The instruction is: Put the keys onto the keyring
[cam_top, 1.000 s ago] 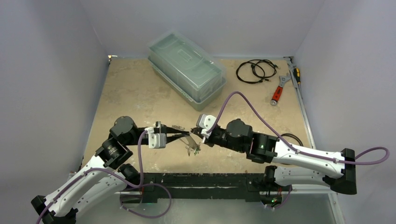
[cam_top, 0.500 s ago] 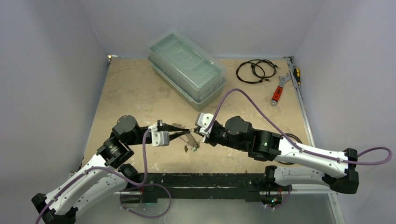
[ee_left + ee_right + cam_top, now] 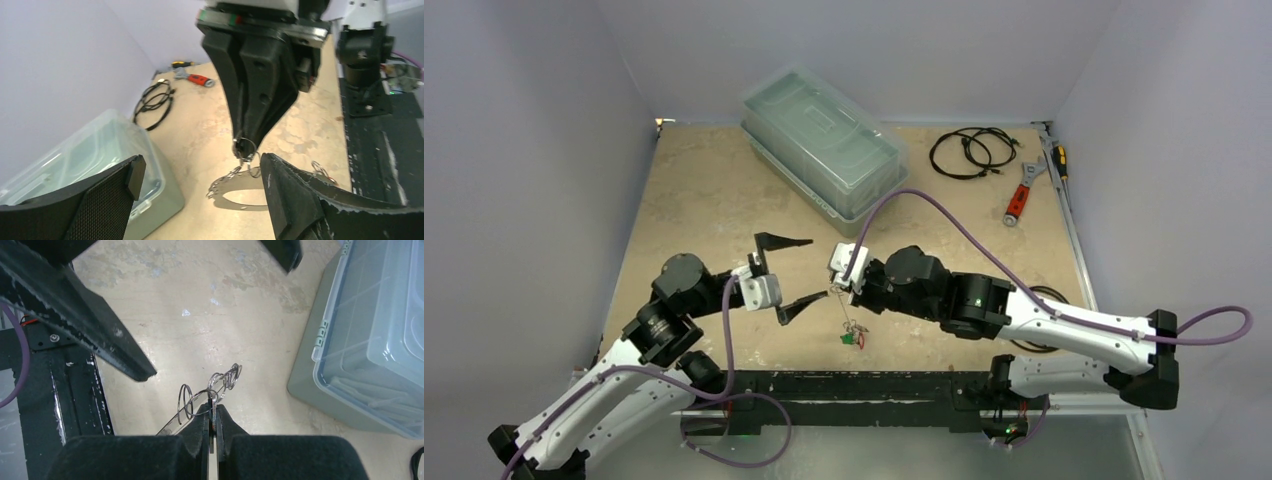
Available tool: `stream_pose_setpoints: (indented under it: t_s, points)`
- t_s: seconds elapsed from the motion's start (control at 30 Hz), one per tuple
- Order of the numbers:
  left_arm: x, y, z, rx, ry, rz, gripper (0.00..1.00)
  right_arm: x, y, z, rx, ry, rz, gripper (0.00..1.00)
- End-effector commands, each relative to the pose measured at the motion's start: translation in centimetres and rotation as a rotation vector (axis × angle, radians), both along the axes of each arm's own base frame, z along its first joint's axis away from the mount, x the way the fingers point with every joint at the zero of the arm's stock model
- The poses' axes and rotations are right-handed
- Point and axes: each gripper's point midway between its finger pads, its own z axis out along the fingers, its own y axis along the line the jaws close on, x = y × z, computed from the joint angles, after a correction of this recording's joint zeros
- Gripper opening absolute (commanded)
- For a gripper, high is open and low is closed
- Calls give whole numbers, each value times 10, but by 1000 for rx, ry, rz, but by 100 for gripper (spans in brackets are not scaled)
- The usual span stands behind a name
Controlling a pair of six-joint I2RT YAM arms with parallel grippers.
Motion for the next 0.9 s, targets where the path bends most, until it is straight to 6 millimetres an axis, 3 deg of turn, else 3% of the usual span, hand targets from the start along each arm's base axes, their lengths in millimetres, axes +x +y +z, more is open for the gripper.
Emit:
stream_pose_setpoints:
  t_s: [0.0,0.1,0.3,0.43,0.6,0.77,0.87]
  points:
    - [22,22,31,-81,-71,187,89,7,8,31,66,-31,-30,0]
    - [35,42,47,-155,-113,323,89,12,13,26,56,-29,-49,0]
    - [60,87,57,-234,-116,606,89,23,32,13,11,-9,-84,0]
    - [71,112,61,-265,-102,750,88,32,48,17,9,-9,-111,0]
    - [77,137,63,-306,-74,881,87,47,79,30,39,-12,-142,0]
    - [77,156,67,-349,-66,969,87,68,115,18,3,21,-221,0]
    - [74,165,69,-377,-69,996,87,81,137,25,20,22,-268,0]
